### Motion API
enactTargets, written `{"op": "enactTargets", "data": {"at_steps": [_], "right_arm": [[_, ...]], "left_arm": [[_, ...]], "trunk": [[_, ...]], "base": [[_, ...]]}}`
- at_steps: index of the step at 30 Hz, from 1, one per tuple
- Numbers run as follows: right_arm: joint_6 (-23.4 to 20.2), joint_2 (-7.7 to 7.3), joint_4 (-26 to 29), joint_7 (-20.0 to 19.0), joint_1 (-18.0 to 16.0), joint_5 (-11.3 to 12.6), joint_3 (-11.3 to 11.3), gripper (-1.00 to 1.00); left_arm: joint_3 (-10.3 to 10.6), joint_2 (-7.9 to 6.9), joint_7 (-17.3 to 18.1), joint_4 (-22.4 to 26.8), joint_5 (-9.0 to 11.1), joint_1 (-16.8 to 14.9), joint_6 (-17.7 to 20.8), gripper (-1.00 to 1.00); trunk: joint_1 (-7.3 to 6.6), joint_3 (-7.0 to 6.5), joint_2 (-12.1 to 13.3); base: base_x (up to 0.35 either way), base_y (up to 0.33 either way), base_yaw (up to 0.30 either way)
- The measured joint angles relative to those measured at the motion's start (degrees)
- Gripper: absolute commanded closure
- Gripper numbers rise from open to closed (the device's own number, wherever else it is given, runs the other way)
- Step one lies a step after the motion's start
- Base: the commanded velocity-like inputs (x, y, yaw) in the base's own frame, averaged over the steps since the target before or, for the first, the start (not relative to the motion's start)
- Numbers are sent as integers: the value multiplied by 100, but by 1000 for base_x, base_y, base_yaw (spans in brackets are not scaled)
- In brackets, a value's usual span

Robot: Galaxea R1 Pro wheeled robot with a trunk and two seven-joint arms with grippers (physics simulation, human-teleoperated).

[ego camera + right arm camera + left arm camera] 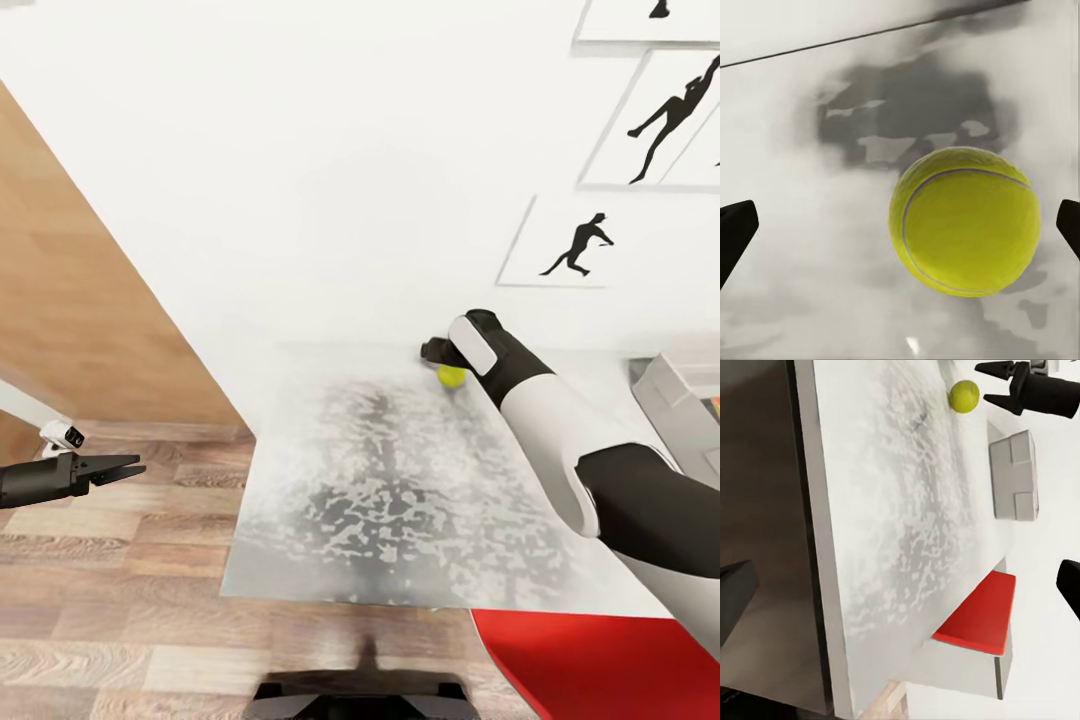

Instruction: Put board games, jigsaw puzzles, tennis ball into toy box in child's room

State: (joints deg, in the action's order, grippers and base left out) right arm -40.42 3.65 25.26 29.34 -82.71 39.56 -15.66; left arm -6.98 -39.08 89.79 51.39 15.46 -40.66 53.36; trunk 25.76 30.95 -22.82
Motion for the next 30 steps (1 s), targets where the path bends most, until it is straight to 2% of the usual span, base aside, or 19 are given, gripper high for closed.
{"op": "enactTargets", "data": {"at_steps": [11,17,30], "right_arm": [[-6,-16,-1,61,-74,0,-6,-100],[-7,-91,-8,64,-86,0,-2,-100],[-3,-131,9,65,-91,-4,-5,-100]], "left_arm": [[0,2,0,-1,0,0,0,-100],[0,8,0,1,0,0,0,-100],[0,9,0,1,-11,0,0,-100]], "trunk": [[0,104,0],[0,161,0],[0,274,0]], "base": [[0,0,0],[0,0,0],[0,0,0]]}}
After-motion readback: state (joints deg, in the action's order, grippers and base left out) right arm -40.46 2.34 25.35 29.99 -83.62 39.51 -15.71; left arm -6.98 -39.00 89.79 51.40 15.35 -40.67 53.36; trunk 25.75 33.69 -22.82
